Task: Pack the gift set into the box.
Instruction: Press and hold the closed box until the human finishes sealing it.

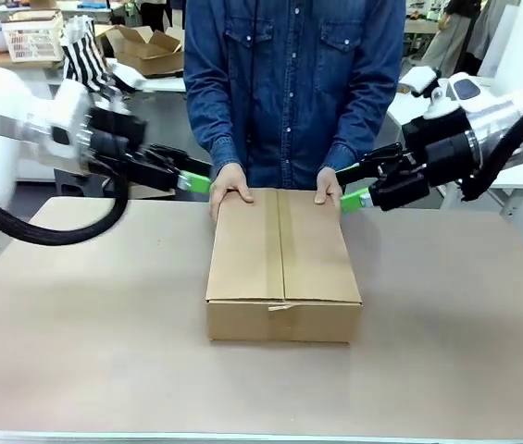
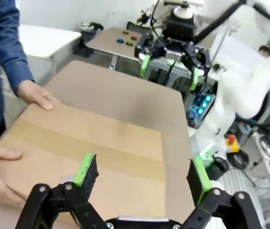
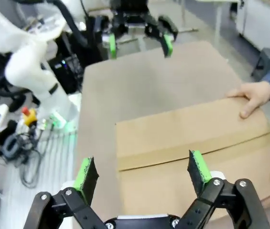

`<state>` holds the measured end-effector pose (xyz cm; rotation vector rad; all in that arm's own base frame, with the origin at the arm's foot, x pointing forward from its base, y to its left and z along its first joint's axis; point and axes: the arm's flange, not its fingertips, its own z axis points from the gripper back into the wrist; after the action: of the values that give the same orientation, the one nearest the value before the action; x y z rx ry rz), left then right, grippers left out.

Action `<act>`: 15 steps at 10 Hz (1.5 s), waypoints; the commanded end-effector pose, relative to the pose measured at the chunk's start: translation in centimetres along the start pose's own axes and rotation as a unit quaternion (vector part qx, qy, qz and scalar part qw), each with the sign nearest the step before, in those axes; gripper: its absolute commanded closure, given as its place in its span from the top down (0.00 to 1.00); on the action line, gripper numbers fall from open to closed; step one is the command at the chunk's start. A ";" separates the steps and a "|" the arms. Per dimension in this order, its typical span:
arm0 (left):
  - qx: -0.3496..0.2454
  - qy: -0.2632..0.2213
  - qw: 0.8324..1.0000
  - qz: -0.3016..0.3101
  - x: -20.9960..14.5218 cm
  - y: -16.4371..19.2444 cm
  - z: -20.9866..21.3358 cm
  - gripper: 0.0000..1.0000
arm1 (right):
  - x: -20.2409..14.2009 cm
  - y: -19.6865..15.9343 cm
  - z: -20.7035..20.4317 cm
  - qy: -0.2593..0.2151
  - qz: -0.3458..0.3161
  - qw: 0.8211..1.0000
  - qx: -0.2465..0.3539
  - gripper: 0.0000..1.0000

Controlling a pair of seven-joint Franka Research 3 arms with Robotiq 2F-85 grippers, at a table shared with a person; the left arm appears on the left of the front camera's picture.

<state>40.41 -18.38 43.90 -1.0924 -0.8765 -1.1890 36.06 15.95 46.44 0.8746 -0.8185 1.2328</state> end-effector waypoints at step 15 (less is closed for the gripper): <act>0.033 0.007 0.994 -0.100 -10.9 9.5 -9.9 1.00 | -14.6 -10.6 -8.8 -0.010 0.020 0.999 0.040 1.00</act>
<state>47.33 -24.38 29.44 -0.9807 -1.0428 -1.3373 44.41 17.65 29.77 0.9541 -0.8824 1.3049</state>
